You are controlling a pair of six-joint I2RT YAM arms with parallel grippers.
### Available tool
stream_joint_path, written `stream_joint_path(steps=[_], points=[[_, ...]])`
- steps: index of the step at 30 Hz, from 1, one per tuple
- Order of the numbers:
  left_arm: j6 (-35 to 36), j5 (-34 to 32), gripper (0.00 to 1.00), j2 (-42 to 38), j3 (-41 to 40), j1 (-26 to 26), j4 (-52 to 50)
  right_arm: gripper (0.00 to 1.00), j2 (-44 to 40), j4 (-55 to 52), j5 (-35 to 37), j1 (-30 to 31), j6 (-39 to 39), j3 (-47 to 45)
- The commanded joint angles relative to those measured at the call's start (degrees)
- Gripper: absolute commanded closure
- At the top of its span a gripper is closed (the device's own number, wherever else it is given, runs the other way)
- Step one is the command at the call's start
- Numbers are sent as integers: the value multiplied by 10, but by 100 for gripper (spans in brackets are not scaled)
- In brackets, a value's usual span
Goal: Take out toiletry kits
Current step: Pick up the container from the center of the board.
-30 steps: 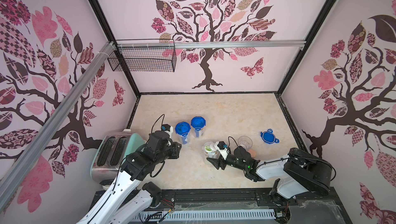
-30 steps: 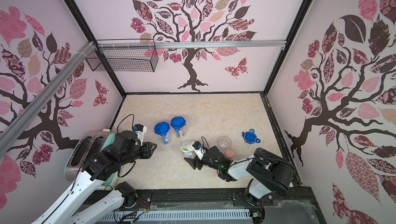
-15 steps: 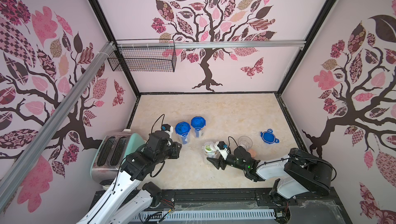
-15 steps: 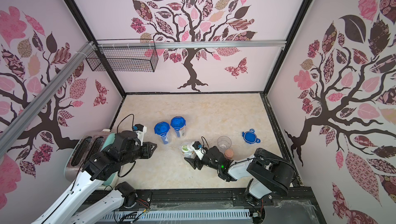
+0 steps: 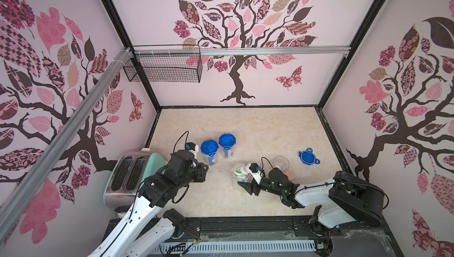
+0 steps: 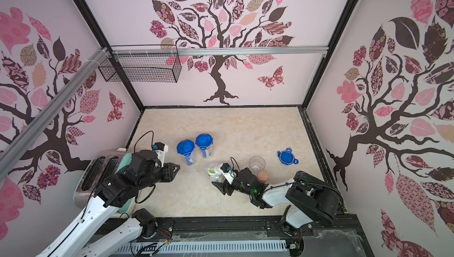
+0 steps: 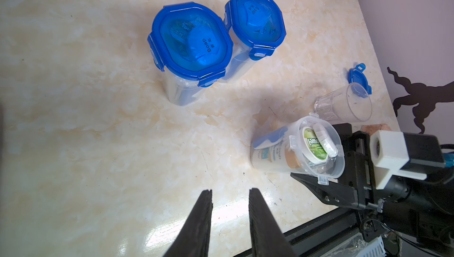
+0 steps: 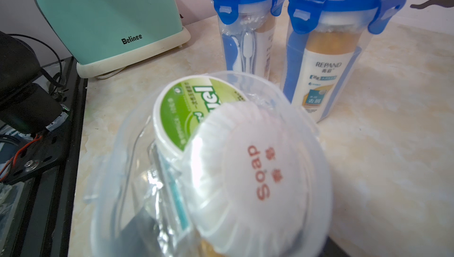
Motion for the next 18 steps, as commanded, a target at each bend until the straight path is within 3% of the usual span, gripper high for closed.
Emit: stream_joint_path(steps=[1, 8, 14, 18], points=[[7, 2, 70, -6, -5, 2, 9, 21, 13, 56, -18, 4, -9, 0], [7, 1, 70, -8, -5, 2, 8, 9, 66, 118, -25, 5, -9, 4], [6, 2, 70, -8, -5, 2, 9, 9, 122, 190, -20, 6, -7, -1], [6, 2, 70, -8, -5, 2, 9, 14, 152, 239, -15, 6, -12, 4]])
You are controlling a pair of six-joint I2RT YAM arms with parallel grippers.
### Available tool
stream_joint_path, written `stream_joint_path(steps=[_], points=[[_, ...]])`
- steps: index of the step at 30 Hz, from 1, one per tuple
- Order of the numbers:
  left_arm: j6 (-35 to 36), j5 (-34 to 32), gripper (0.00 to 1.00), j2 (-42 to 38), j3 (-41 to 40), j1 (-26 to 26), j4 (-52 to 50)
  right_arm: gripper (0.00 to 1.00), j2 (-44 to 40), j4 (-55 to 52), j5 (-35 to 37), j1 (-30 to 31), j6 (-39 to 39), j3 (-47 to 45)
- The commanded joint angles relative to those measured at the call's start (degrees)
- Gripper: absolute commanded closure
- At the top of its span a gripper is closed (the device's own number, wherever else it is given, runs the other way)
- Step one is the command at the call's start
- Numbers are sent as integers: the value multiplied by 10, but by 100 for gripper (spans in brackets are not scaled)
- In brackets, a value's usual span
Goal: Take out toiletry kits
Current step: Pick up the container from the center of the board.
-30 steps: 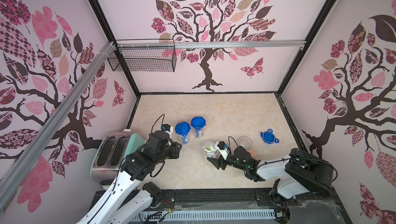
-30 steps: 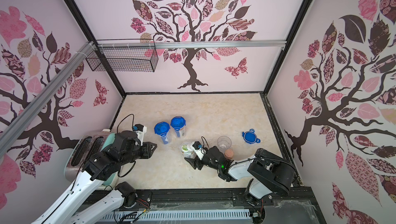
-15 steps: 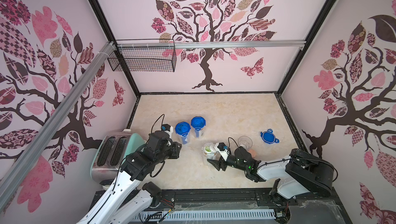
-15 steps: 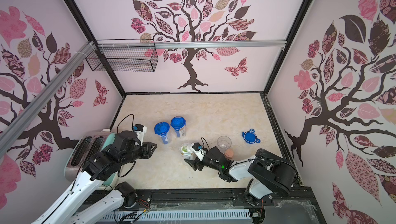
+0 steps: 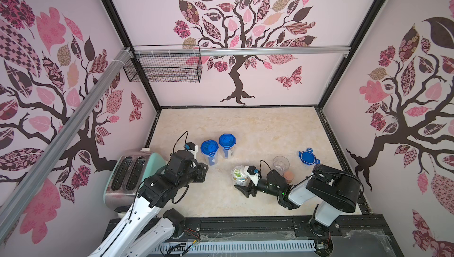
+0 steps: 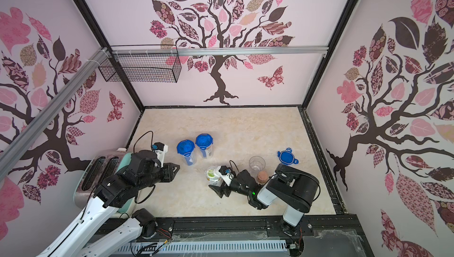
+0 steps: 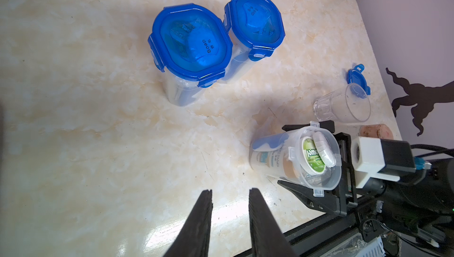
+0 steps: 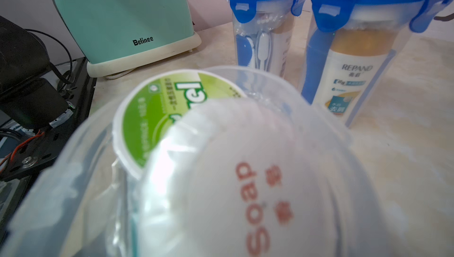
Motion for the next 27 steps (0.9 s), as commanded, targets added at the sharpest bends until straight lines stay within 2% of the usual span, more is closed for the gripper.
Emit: stream_joint_path(steps=[1, 6, 9, 16, 19, 27], points=[[6, 1, 70, -7, -5, 2, 8, 16, 18, 65, 5, 3, -1, 6], [6, 2, 70, -8, -6, 2, 9, 25, 36, 105, 4, 4, 1, 0], [6, 3, 70, -8, -6, 2, 9, 34, 34, 91, -3, 5, 1, 5], [6, 3, 70, -7, -6, 2, 9, 40, 16, 73, -4, 8, 4, 8], [6, 3, 70, -6, -6, 2, 9, 42, -19, 29, -2, 9, 5, 11], [7, 5, 70, 1, -6, 2, 10, 42, -166, -173, 22, 9, -6, 55]])
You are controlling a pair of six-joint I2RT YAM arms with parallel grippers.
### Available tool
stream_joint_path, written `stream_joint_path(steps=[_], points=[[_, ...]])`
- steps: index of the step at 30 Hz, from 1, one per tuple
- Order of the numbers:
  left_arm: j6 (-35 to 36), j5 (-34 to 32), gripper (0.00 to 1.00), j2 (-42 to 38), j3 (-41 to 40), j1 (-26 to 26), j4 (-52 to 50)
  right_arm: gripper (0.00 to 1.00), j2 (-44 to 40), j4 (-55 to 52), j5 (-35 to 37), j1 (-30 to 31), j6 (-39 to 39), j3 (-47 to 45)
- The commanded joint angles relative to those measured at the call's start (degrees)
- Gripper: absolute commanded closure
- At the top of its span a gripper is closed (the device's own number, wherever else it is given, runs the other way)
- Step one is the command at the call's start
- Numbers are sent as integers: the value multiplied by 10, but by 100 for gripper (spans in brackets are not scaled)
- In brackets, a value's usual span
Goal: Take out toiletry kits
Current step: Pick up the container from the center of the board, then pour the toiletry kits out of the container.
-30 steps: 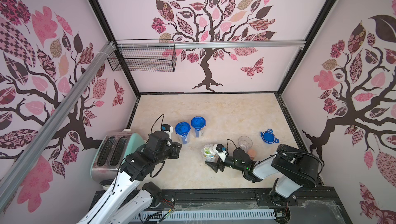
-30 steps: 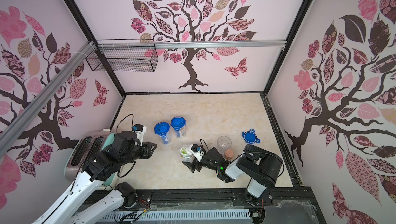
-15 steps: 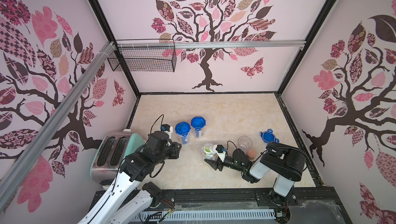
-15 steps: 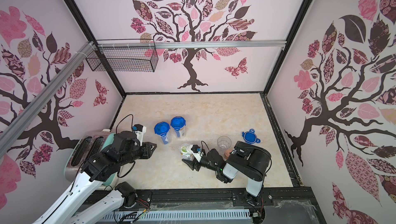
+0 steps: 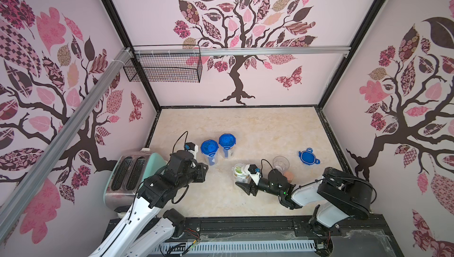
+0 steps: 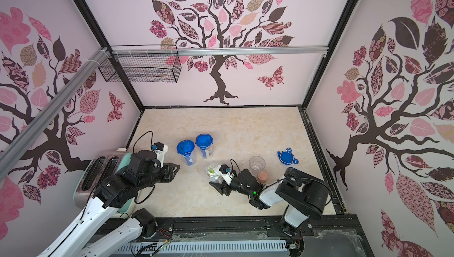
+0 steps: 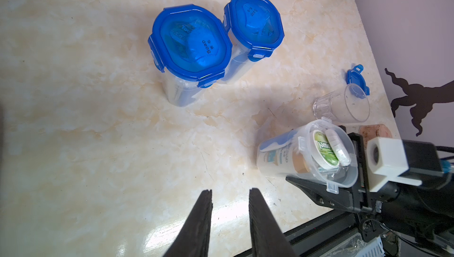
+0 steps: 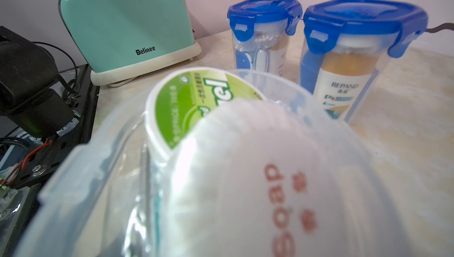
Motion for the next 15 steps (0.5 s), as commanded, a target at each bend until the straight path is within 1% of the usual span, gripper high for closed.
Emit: stream_joint_path(steps=[1, 4, 7, 12, 15], points=[[7, 5, 70, 2, -6, 2, 9, 42, -67, -79, 11, 4, -17, 55], [8, 6, 70, 4, -6, 2, 10, 43, -116, -162, 21, 0, -41, 89], [8, 8, 70, 3, -6, 2, 9, 45, -155, -226, 17, -19, -45, 117], [8, 9, 70, 3, -6, 2, 11, 47, -204, -289, 9, -85, -27, 145], [8, 10, 70, 2, -6, 2, 10, 47, -221, -314, 18, -127, -17, 158]])
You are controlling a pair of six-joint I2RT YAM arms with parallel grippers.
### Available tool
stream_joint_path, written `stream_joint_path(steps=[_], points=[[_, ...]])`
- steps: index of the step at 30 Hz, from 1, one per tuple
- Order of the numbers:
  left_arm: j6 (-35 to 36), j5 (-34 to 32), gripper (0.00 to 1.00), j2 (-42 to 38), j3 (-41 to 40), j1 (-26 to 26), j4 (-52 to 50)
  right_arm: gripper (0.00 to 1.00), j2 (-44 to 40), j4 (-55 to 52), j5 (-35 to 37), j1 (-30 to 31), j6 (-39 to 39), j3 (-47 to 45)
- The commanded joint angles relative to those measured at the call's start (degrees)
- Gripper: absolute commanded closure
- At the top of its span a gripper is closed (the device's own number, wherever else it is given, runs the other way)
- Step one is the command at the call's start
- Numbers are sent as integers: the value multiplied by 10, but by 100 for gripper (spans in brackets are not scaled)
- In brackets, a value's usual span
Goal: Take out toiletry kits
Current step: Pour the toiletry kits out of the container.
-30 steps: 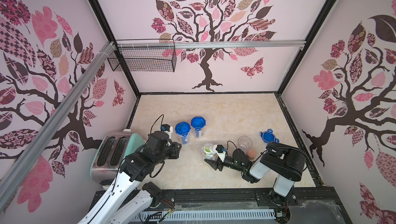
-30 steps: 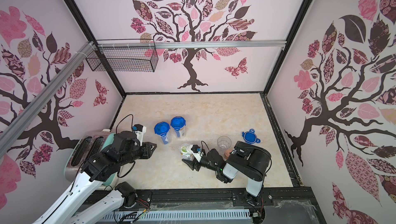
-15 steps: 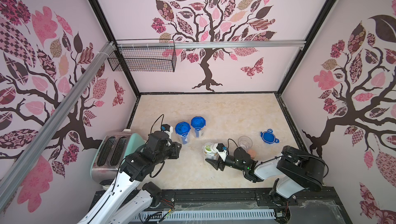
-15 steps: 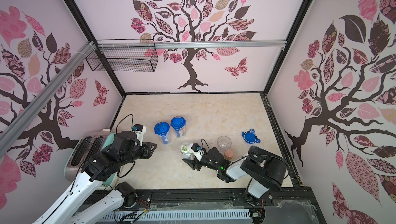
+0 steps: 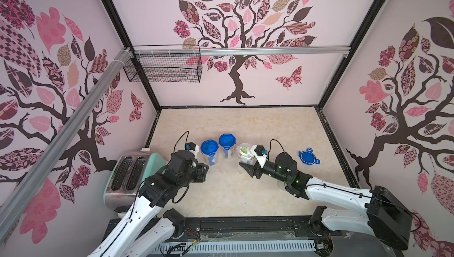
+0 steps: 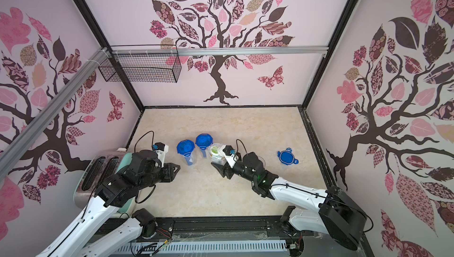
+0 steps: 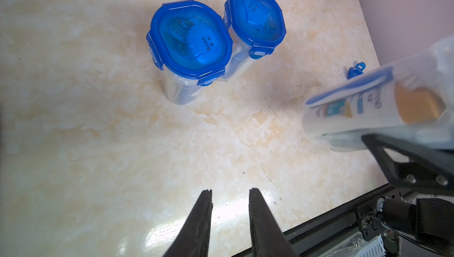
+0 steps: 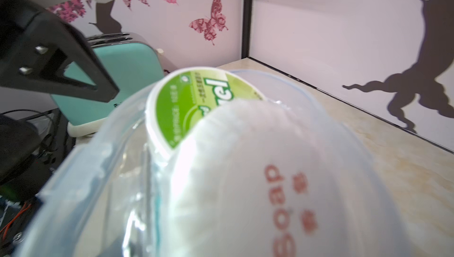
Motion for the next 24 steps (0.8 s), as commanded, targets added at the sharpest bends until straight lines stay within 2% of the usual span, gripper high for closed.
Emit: stream_joint_path(steps=[1, 9, 15, 24], points=[[9, 7, 70, -3, -4, 2, 10, 47, -25, -33, 15, -41, 13, 39], [9, 9, 70, -4, -4, 2, 11, 48, -26, -86, 2, -193, 91, 81], [9, 10, 70, -4, -4, 2, 10, 50, 12, -88, -24, -302, 165, 92], [9, 11, 70, -4, -4, 2, 11, 49, 69, -79, -24, -353, 230, 75]])
